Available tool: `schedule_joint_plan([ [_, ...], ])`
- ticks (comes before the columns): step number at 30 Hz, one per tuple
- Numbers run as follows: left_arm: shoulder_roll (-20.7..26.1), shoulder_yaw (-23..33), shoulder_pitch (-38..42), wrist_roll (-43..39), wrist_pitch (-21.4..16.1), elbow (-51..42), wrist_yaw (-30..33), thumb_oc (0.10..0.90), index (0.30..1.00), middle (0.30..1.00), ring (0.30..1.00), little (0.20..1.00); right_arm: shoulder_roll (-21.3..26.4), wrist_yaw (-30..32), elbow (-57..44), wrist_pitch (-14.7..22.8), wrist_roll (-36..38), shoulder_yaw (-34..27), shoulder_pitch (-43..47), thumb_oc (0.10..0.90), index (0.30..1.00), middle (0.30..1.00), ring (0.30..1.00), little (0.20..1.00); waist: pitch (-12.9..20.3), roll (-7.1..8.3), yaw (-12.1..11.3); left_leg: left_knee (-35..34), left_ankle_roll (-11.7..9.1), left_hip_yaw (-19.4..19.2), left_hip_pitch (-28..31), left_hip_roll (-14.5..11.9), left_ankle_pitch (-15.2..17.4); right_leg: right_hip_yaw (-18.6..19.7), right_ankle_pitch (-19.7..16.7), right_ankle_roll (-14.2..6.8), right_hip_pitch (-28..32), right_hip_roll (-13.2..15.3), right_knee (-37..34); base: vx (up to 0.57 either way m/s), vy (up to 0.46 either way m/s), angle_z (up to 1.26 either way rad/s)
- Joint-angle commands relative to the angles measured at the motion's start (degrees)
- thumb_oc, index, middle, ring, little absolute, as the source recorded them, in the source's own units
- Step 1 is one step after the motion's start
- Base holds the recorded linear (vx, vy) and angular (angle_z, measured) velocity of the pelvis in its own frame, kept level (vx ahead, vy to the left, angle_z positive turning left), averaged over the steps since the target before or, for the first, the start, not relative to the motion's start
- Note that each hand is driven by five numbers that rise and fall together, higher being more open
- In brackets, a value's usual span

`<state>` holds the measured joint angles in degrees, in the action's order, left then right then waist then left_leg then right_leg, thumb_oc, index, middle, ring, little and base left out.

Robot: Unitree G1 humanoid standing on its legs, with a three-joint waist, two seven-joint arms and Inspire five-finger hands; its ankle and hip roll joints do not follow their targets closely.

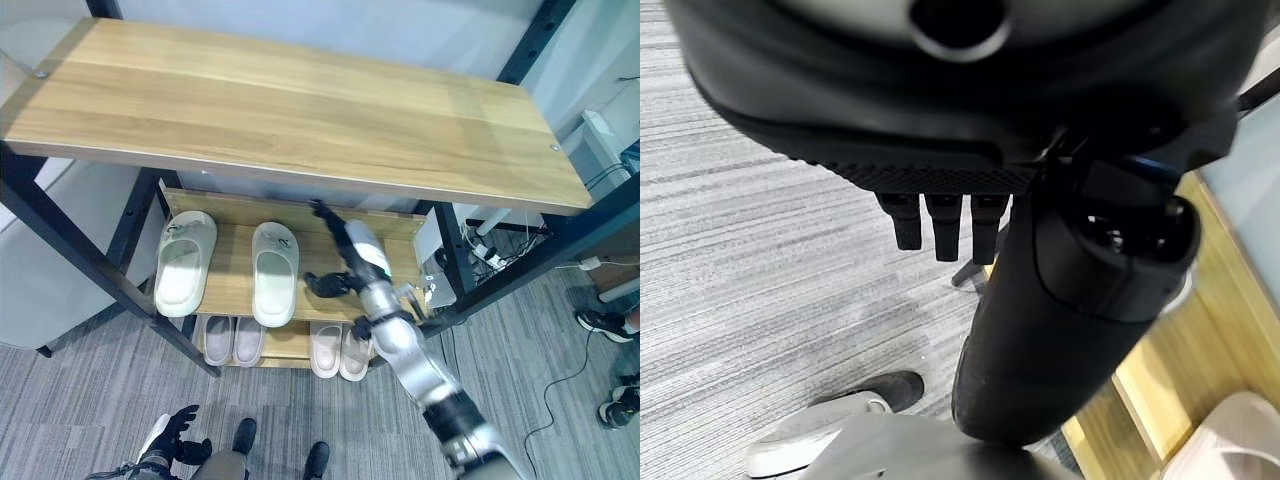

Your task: Arrange the slippers neatly on the shoe rack.

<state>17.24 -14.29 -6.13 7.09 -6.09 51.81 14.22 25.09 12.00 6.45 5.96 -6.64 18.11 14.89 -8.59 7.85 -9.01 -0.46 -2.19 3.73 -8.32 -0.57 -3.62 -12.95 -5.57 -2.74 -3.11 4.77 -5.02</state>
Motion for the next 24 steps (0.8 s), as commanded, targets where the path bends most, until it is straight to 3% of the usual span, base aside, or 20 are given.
schedule_joint_plan([
  [1, -2.2, -2.4, 0.8, -0.1, -0.9, 3.4, -0.8, 0.8, 0.9, 0.9, 0.9, 0.9, 0.3, -0.1, -5.1, 4.5, 8.5, -4.8, 0.8, 0.8, 0.9, 0.9, 0.9, 0.9, 2.7, -1.35, 0.8, -4.4, 0.1, -0.2, 5.1, -0.9, 4.0, -1.3, 5.9, -4.9, 2.6, 1.9, 1.6, 0.0, 0.004, -0.12],
  [6, -2.3, -2.6, 0.5, -0.6, -0.6, 2.8, -1.1, 0.8, 0.9, 0.9, 0.9, 0.9, -2.6, -2.7, -2.5, 4.2, 15.7, -4.2, -3.5, 0.8, 0.9, 0.9, 0.9, 0.9, 2.7, -2.02, 1.5, -4.5, 0.0, -0.7, 5.3, -0.9, 4.0, -1.1, 5.8, -4.8, 2.6, 1.7, 1.5, 0.0, 0.015, -0.09],
  [16, -2.2, -3.2, 0.5, -0.7, -0.7, 3.1, -0.8, 0.8, 0.9, 0.9, 0.9, 0.9, -4.9, -2.8, 3.2, 3.6, 15.6, -0.5, -0.6, 0.8, 0.9, 0.9, 0.9, 0.9, 2.1, -1.8, 0.8, -4.5, -0.1, -0.3, 5.0, -1.0, 3.8, -1.3, 5.8, -4.7, 2.4, 1.7, 1.5, 0.0, 0.006, 0.01],
  [24, -1.6, -3.0, 0.8, -1.0, -0.8, 3.8, 0.0, 0.8, 0.9, 0.9, 0.9, 0.9, -7.6, -1.8, 9.5, 2.7, 13.1, 2.5, 3.8, 0.8, 0.9, 0.9, 0.9, 0.9, 0.9, -1.07, -1.6, -4.2, 0.1, 0.9, 3.9, -0.7, 3.5, -2.5, 5.9, -4.8, 2.0, 2.0, 1.9, -0.01, 0.002, 0.05],
])
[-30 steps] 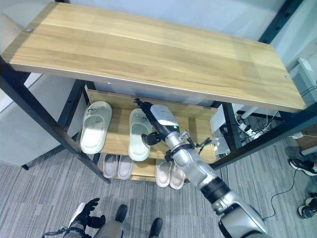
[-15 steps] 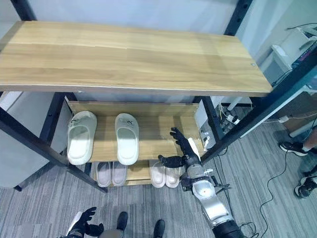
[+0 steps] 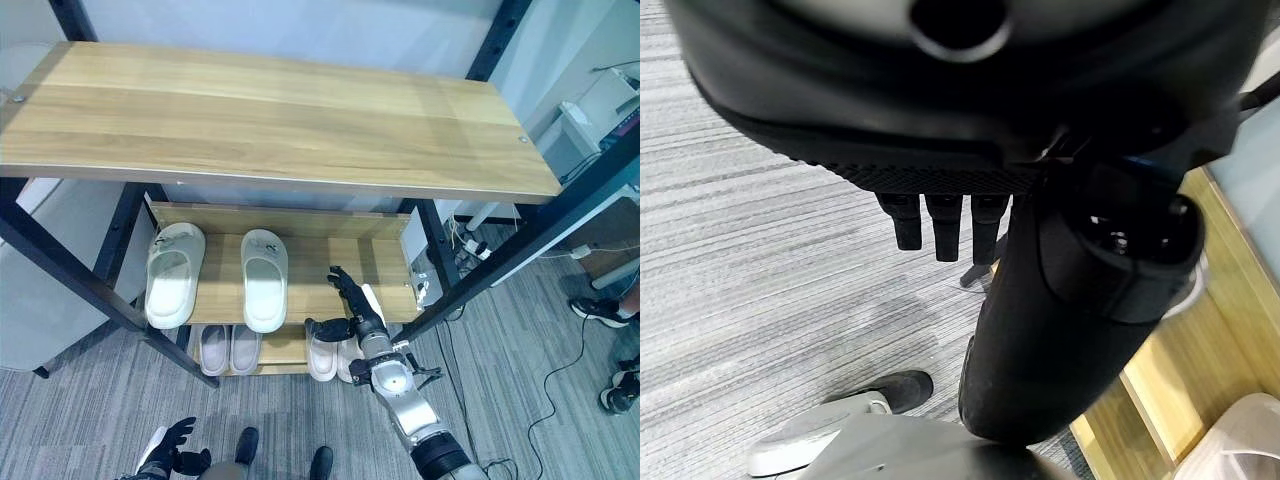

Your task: Arrange the slippers neatly on the shoe rack.

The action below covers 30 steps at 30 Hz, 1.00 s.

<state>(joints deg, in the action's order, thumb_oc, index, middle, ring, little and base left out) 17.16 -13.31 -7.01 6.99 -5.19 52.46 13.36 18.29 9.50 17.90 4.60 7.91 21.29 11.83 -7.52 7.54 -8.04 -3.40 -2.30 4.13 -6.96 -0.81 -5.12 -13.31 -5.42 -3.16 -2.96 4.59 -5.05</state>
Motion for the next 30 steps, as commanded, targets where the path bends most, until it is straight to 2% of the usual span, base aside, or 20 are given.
schedule_joint_plan([
  [1, -1.5, -4.0, 1.7, -1.0, -1.7, 3.1, 0.9, 0.8, 0.9, 0.9, 0.9, 0.9, -0.8, 0.7, -1.9, 4.1, -1.5, -0.7, 7.0, 0.8, 0.9, 0.9, 0.9, 0.9, -0.2, -0.74, -2.5, -1.3, 0.2, 0.5, 2.6, -0.5, 5.0, -2.2, 5.8, -4.4, 1.8, 2.2, 2.0, -0.01, 0.015, 0.11],
  [4, -1.1, -4.2, 1.5, -1.2, -1.9, 3.0, 1.3, 0.8, 0.9, 0.9, 0.9, 0.9, -1.7, 1.7, 0.3, 4.0, -3.2, 0.3, 10.0, 0.8, 0.9, 0.9, 0.9, 0.9, -0.9, -0.6, -3.9, -1.1, 0.4, 1.1, 2.0, -0.3, 4.8, -2.7, 5.7, -4.5, 1.6, 2.4, 2.2, -0.01, 0.016, 0.06],
  [18, -0.6, -5.7, 3.5, -2.6, -2.3, 2.8, 2.7, 0.8, 0.9, 0.9, 0.9, 0.9, -6.0, 5.1, 7.0, 3.5, -6.0, 3.6, 20.4, 0.8, 0.9, 0.9, 0.9, 0.9, -3.5, -0.62, -7.2, -0.4, 0.8, 2.7, -0.7, 0.8, 3.9, -4.3, 5.5, -4.5, 0.0, 3.4, 3.4, -0.02, 0.012, 0.08],
  [30, -1.3, -6.7, 4.1, -2.9, -2.2, 2.6, 3.3, 0.8, 0.9, 0.9, 0.9, 0.9, -7.9, 5.1, 9.5, 3.1, -6.4, 5.9, 24.7, 0.8, 0.9, 0.9, 0.9, 0.9, -3.7, -0.5, -7.9, 0.3, 0.9, 2.7, -0.7, 1.0, 4.3, -4.4, 5.6, -4.4, -0.1, 3.7, 3.9, 0.0, -0.001, 0.01],
])
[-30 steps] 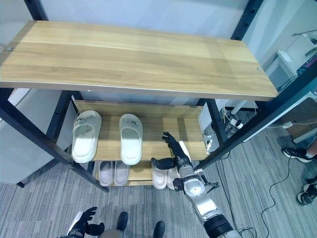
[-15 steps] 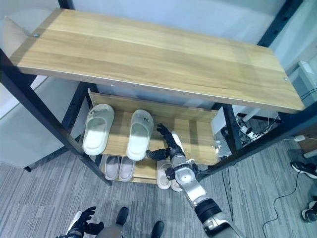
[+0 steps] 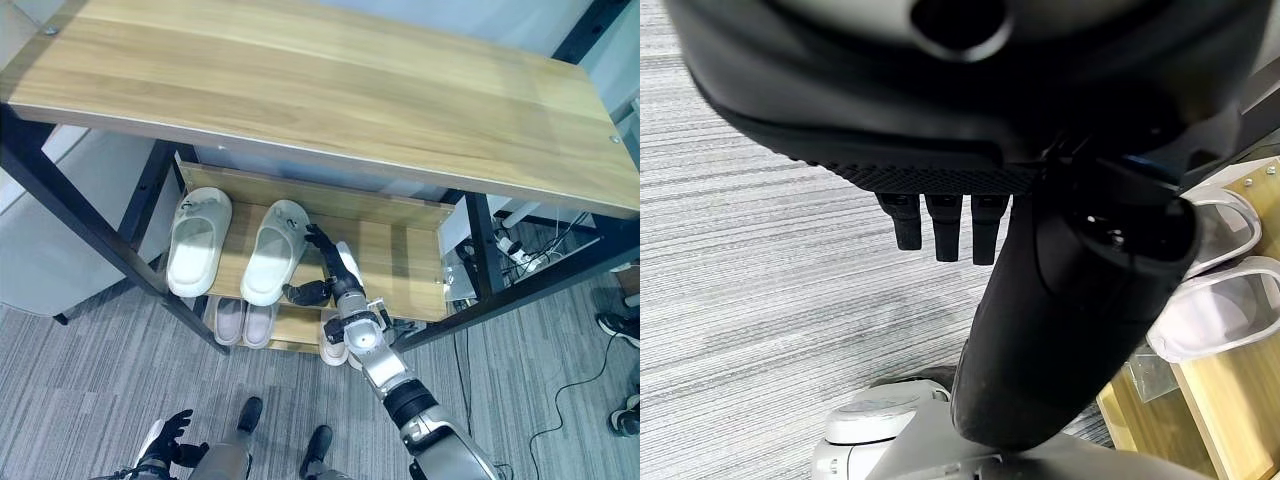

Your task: Arrange the slippers neatly on the shoe rack.

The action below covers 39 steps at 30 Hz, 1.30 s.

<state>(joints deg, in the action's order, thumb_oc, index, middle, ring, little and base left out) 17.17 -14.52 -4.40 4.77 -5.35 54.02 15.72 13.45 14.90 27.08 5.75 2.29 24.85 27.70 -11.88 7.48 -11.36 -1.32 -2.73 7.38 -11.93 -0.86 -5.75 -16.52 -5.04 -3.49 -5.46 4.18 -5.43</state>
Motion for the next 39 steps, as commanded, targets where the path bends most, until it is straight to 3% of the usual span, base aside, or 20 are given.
schedule_joint_plan([
  [1, -1.3, -5.7, 1.5, -0.7, -2.1, 1.0, 0.9, 0.8, 0.9, 0.9, 0.9, 0.9, -3.1, -0.5, 0.8, 2.1, -0.6, 2.7, 9.4, 0.8, 0.9, 0.9, 0.9, 0.9, 0.7, -0.53, -4.7, -1.9, 1.3, -0.7, 4.4, 1.1, 5.0, -1.1, 5.2, -4.0, 2.4, 4.1, 4.3, 0.02, 0.018, -0.04],
  [11, -1.4, -6.8, 1.9, -1.1, -2.8, 1.5, 0.3, 0.8, 0.9, 0.9, 0.9, 0.9, -1.5, -3.1, 2.9, 3.2, 2.8, 4.7, 14.8, 0.8, 0.9, 0.9, 0.9, 0.9, 1.0, -0.53, -5.5, -2.3, 1.0, -0.1, 4.5, 1.0, 4.7, -1.6, 5.4, -3.9, 2.7, 4.0, 4.0, 0.01, 0.003, -0.01],
  [27, -1.6, -7.9, 1.7, -0.6, -3.5, 3.4, -0.6, 0.8, 0.9, 0.9, 0.9, 0.9, 5.1, -3.9, 3.9, 4.2, -1.1, 8.3, 21.8, 0.8, 0.9, 0.9, 0.9, 0.9, 1.3, 0.18, -6.3, -2.2, 0.7, 0.5, 4.4, 1.1, 4.8, -2.3, 5.5, -4.0, 2.9, 3.9, 3.9, 0.01, -0.006, 0.06],
  [33, -2.0, -6.6, 1.5, -0.3, -3.0, 3.8, -0.6, 0.8, 0.9, 0.9, 0.9, 0.9, 7.7, -4.2, -1.2, 4.4, -2.2, 6.7, 18.2, 0.8, 0.9, 0.9, 0.9, 0.9, 2.2, 0.03, -5.0, -2.3, 0.7, -0.4, 5.4, 0.7, 5.3, -1.7, 5.5, -4.1, 3.2, 3.9, 3.9, 0.0, 0.0, 0.0],
  [39, -2.1, -3.7, 0.5, 0.6, -2.5, 4.3, -1.4, 0.8, 0.9, 0.9, 0.9, 0.9, 15.3, -6.6, -14.6, 5.7, -3.6, 2.4, 8.6, 0.8, 0.9, 0.9, 0.9, 0.9, 4.2, -0.98, -2.0, -2.7, 0.5, -1.8, 7.1, 0.1, 5.8, -0.8, 5.6, -4.2, 4.2, 3.8, 3.4, 0.02, 0.004, -0.09],
])
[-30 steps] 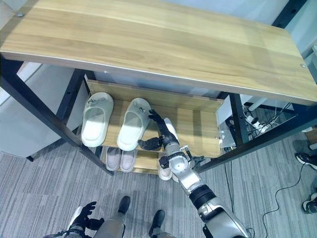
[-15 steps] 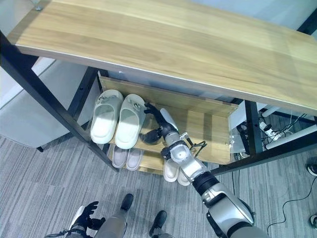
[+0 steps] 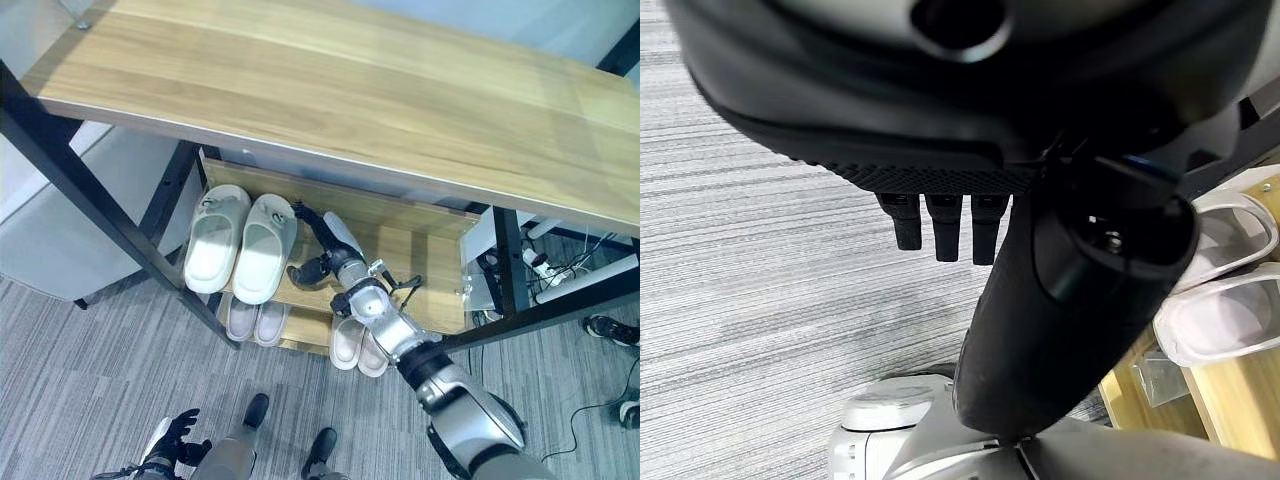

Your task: Arrange the slippers neatly on the shoe rack.

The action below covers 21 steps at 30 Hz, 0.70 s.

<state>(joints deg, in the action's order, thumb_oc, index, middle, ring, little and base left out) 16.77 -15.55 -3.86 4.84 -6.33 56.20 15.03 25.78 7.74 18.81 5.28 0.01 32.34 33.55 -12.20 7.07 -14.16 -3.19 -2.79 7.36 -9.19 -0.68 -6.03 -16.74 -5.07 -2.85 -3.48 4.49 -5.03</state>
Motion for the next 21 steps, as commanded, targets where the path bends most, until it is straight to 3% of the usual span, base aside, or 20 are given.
schedule_joint_plan([
  [1, -1.6, -2.1, -0.2, 0.7, -1.4, 2.3, -0.9, 0.8, 0.9, 0.9, 0.9, 0.9, 4.3, 0.0, -8.5, 6.5, -1.2, -6.2, 1.3, 0.8, 0.9, 0.9, 0.9, 0.9, 4.8, -0.81, 1.3, -0.9, 0.5, -2.0, 4.6, -0.2, 6.1, -0.4, 5.6, -4.9, 2.4, 3.5, 2.9, 0.02, -0.008, -0.14],
  [13, -3.5, 0.6, -0.8, 0.5, -1.3, 4.1, -3.8, 0.8, 0.9, 0.9, 0.9, 0.9, 13.9, -9.2, -24.5, 9.1, 6.5, -17.8, -18.9, 0.8, 0.9, 0.9, 0.9, 0.9, 8.0, -4.39, 7.4, -1.4, -0.5, -4.3, 6.3, -0.9, 5.0, 0.6, 5.7, -4.5, 4.0, 2.8, 2.0, -0.01, -0.022, -0.1],
  [17, -4.6, 1.3, -0.9, 0.2, -1.6, 4.8, -4.9, 0.8, 0.9, 0.9, 0.9, 0.9, 17.0, -11.4, -27.0, 9.8, 4.5, -20.7, -25.7, 0.8, 0.9, 0.9, 0.9, 0.9, 8.9, -5.64, 9.4, -1.5, -0.9, -4.8, 6.8, -1.1, 4.7, 1.4, 5.9, -4.4, 4.3, 2.4, 2.0, -0.02, -0.019, -0.06],
  [21, -5.4, 1.5, -1.0, 0.0, -1.7, 5.4, -5.6, 0.8, 0.9, 0.9, 0.9, 0.9, 16.9, -12.9, -26.0, 9.8, 2.9, -22.3, -31.7, 0.8, 0.9, 0.9, 0.9, 0.9, 9.2, -6.44, 10.8, -1.5, -1.2, -5.3, 7.4, -1.4, 4.4, 2.2, 6.2, -4.1, 4.7, 2.0, 1.8, -0.05, -0.039, -0.12],
])
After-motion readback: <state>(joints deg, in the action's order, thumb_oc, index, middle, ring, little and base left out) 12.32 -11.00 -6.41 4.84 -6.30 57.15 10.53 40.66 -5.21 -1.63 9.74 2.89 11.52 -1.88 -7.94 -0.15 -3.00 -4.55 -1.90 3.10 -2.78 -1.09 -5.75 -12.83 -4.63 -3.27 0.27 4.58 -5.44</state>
